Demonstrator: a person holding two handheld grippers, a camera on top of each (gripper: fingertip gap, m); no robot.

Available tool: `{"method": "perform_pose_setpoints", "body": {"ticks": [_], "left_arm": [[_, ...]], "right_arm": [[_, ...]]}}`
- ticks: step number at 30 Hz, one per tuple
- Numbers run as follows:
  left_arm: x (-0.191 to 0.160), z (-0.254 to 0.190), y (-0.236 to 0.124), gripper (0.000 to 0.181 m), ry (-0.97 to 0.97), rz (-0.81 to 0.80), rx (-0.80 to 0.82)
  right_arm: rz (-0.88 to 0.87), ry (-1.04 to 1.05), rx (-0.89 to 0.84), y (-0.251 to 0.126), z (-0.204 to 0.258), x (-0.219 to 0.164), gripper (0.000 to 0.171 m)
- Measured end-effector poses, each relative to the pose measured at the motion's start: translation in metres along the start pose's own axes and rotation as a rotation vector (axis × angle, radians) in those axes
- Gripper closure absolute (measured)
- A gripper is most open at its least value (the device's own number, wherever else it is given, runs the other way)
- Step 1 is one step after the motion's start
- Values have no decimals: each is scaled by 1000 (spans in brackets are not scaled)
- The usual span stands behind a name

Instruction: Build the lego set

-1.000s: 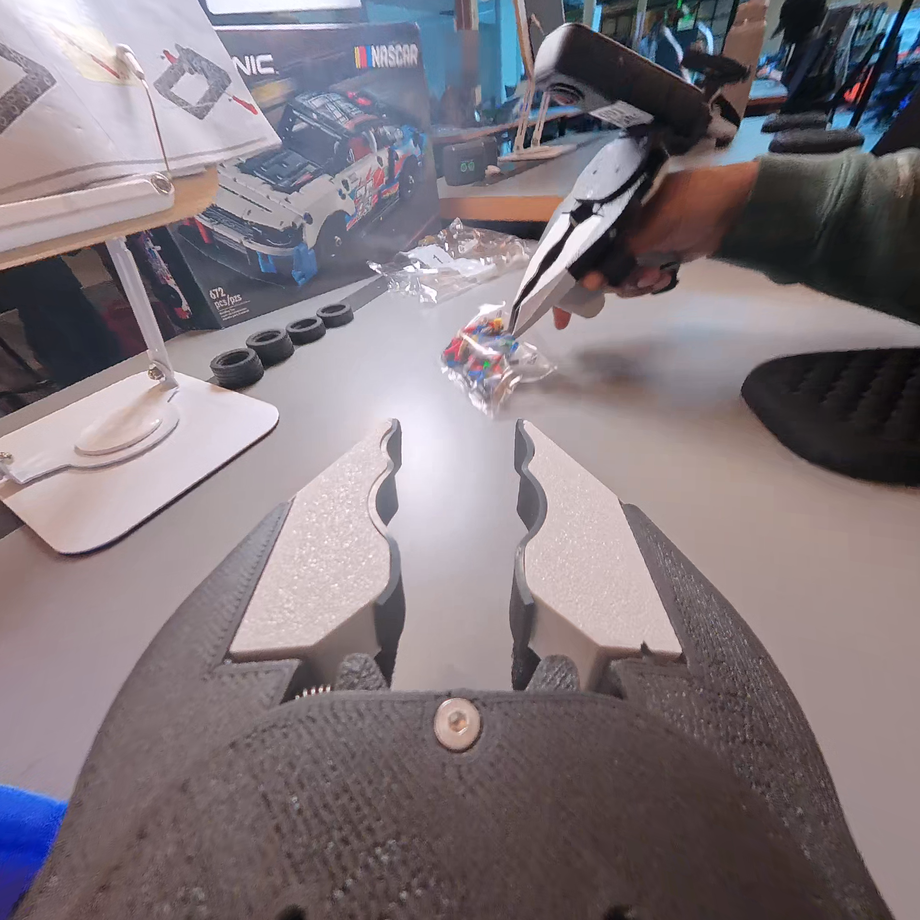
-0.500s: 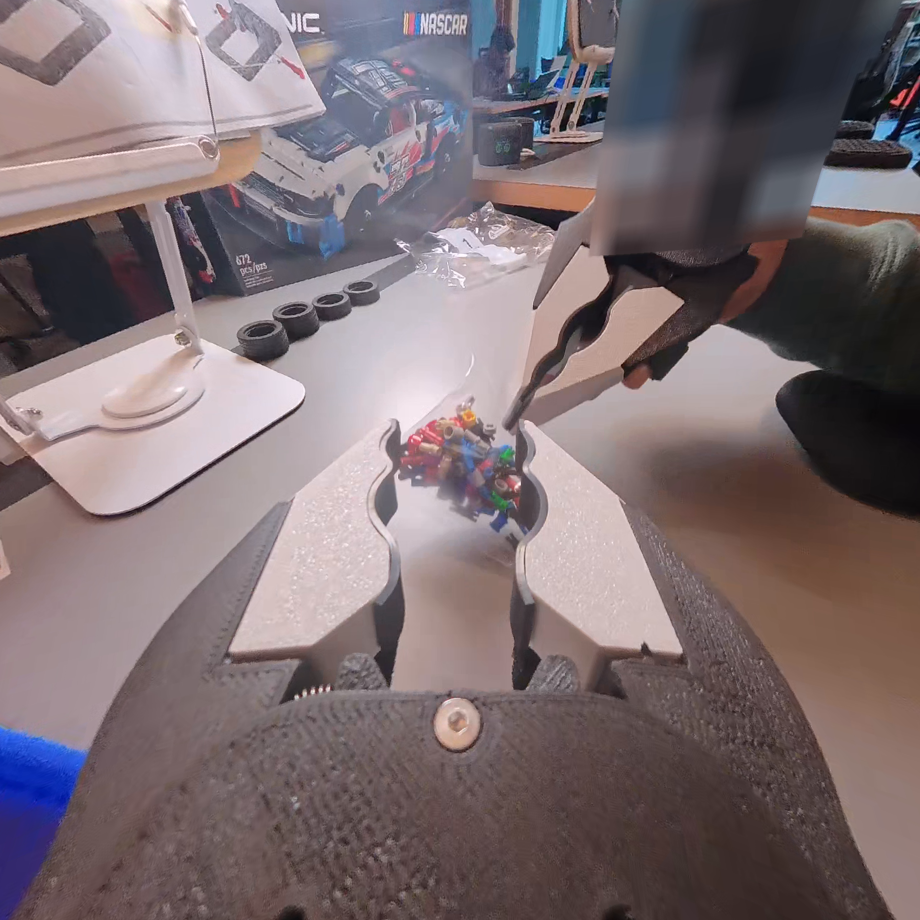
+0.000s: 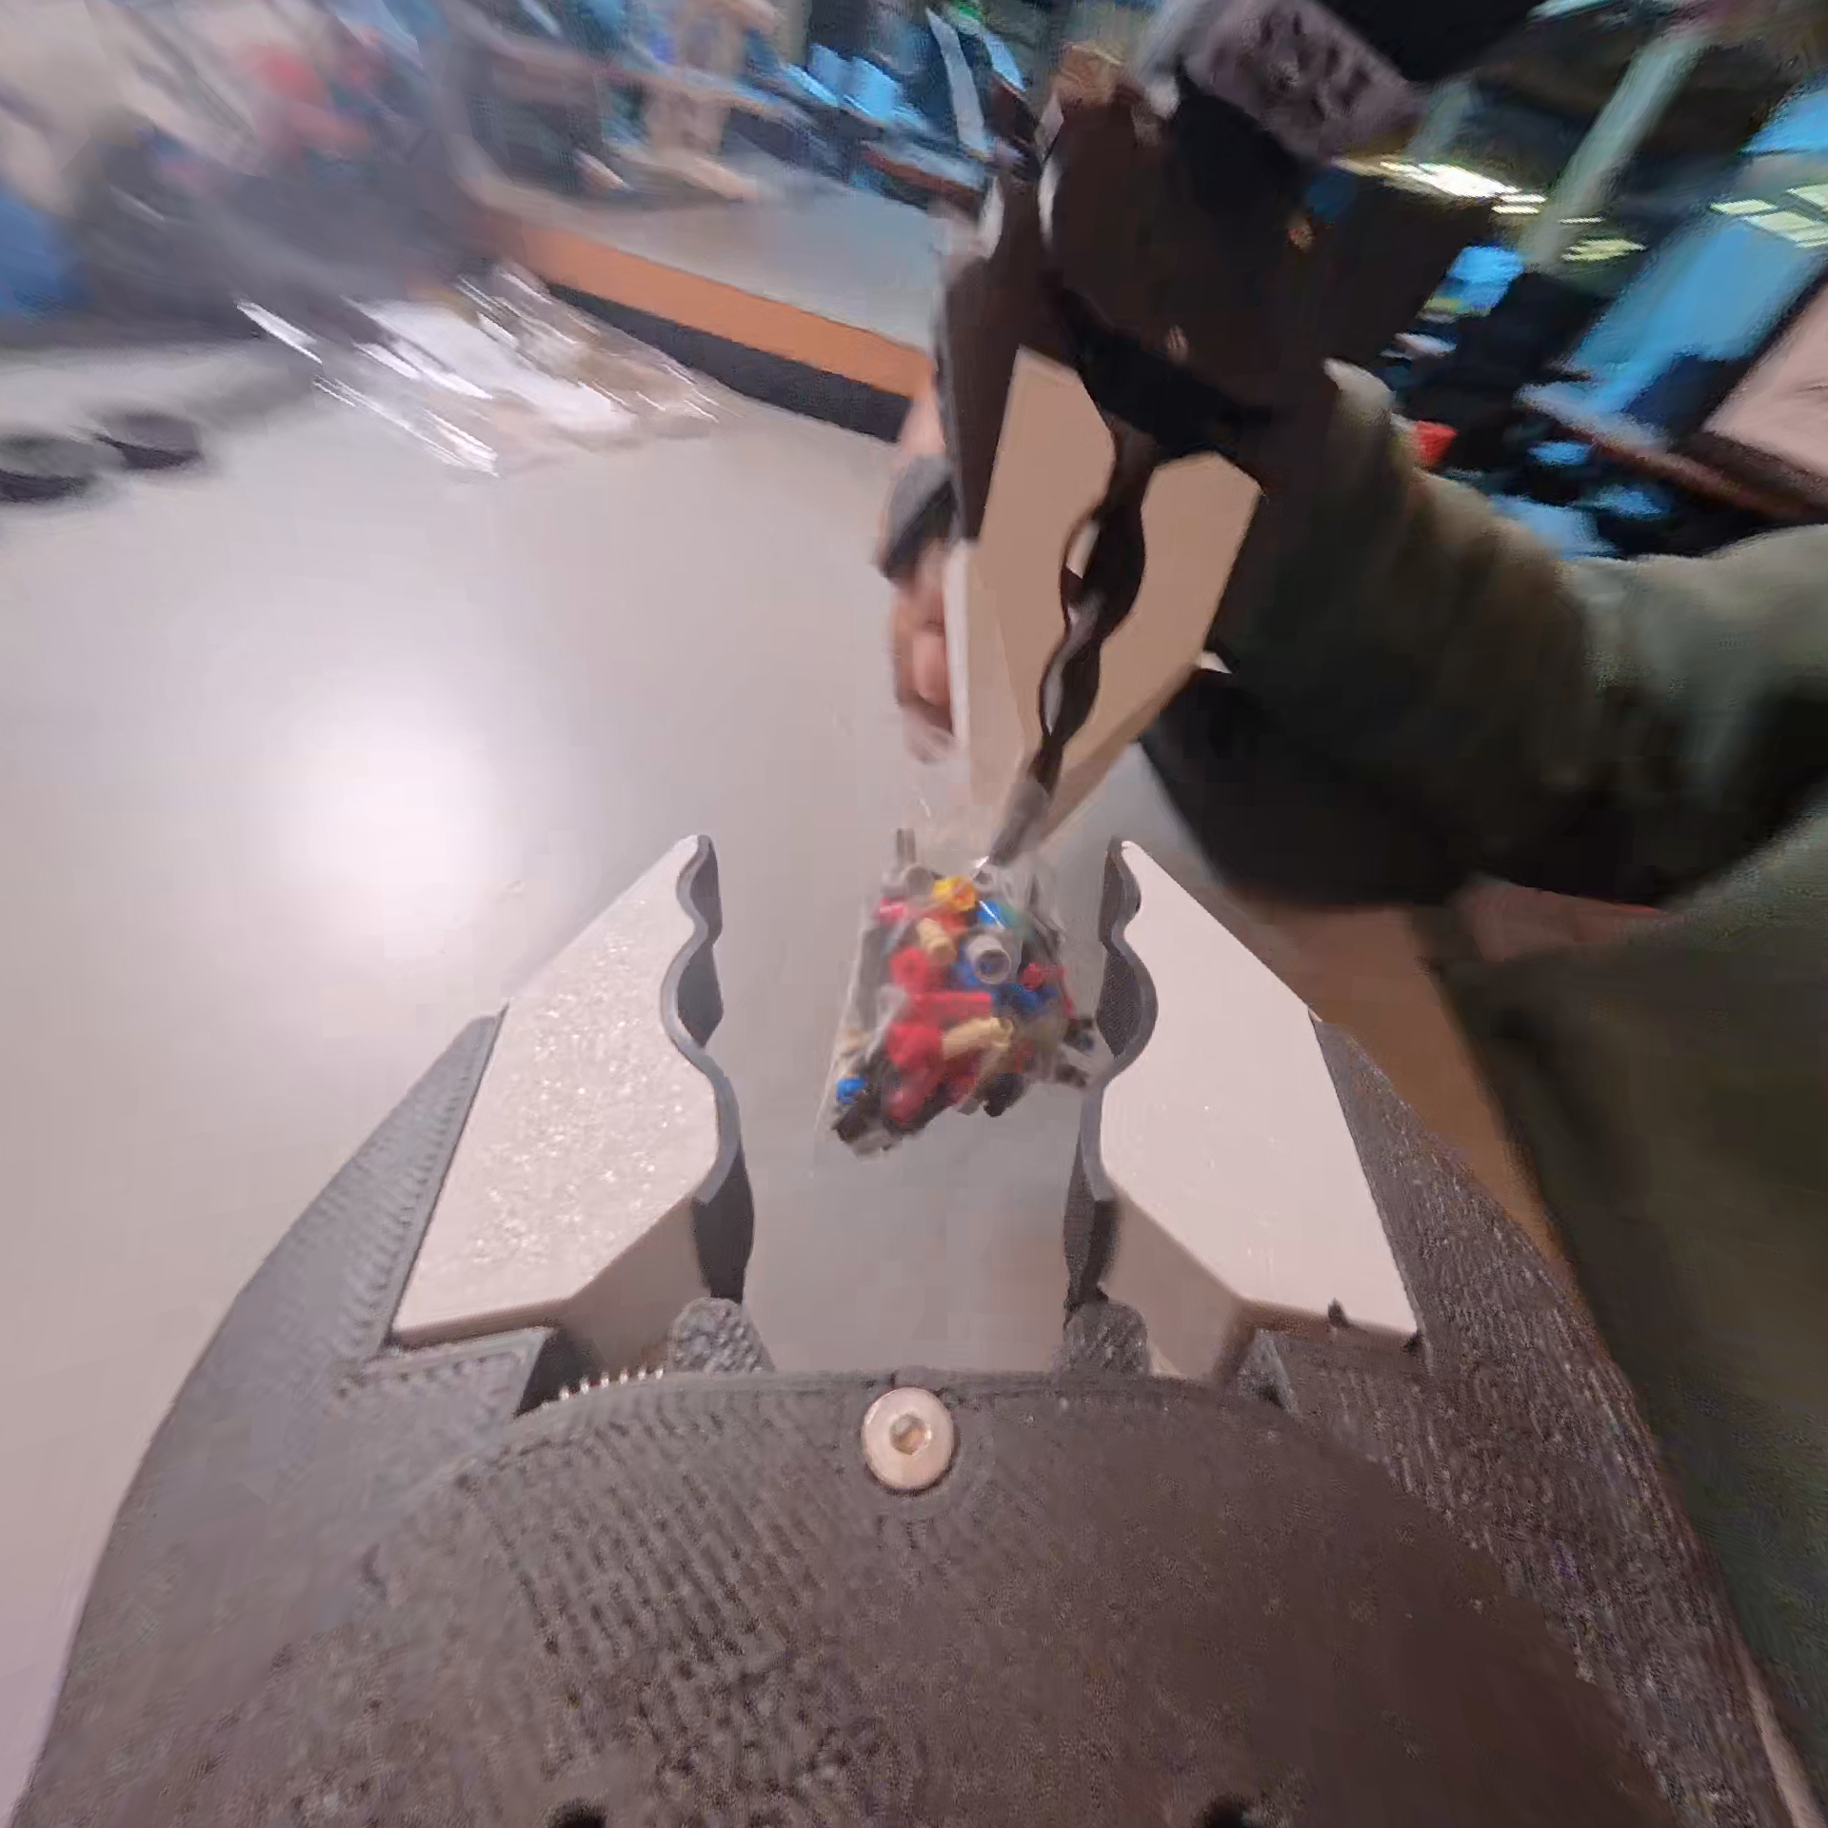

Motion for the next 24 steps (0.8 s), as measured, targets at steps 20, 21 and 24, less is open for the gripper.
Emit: {"method": "perform_pose_setpoints", "body": {"ticks": [20,21,24], "left_arm": [[23,9,-23,172,-14,-251,18],[27,10,-26,171,-25,-268,20],[29,9,-25,172,-32,-247,42]], "right_arm": [[-679,476,104,-39,-49,-4,171],[-679,465,83,-44,-50,-5,171],[-661,442,31,-51,-50,-8,171]]}}
Point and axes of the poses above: each gripper's, where its closed fingertips meet, y out along the fingers, x out of its top, z = x × y across the jaws, the point moved 6 cm from there along -y, back along the fingers, and after that the axes turned 3 degrees about -z, right-handed, at the moved point
